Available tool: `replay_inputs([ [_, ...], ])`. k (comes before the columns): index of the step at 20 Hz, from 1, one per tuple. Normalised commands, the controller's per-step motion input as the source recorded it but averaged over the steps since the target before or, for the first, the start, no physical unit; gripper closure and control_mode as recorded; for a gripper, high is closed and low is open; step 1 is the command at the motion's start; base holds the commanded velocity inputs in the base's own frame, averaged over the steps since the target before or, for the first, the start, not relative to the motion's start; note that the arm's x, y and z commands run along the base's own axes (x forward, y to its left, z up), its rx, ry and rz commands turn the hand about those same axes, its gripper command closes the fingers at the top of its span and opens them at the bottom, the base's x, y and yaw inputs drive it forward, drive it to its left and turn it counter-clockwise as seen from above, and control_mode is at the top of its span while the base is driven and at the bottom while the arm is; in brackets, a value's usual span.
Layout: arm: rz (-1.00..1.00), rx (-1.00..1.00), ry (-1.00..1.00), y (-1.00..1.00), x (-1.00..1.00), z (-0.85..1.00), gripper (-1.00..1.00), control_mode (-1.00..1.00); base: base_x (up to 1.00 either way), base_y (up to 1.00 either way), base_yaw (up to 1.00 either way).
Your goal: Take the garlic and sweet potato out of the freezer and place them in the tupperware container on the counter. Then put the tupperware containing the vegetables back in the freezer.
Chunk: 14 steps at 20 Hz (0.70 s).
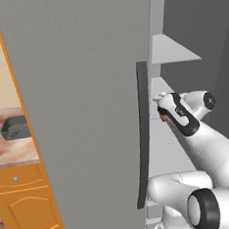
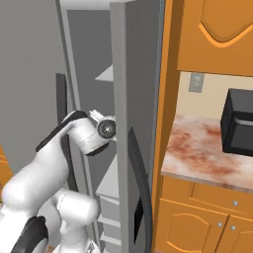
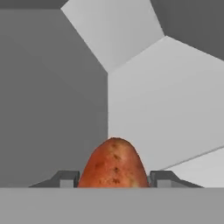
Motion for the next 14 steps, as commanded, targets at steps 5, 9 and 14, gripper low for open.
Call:
replay_inputs([
  [5,-0.17,-0.06,0.00,0.00,-0.98,0.96,1.00,-1.00,0.00,0.00,0.00],
  [9,-0.16,-0.06,0.01,0.00,-0.87,1.00,1.00,-1.00,0.00,0.00,0.00],
  [14,-0.15,-0.01,0.10,0.00,-0.94,0.95,1.00,-1.00,0.00,0.00,0.00],
])
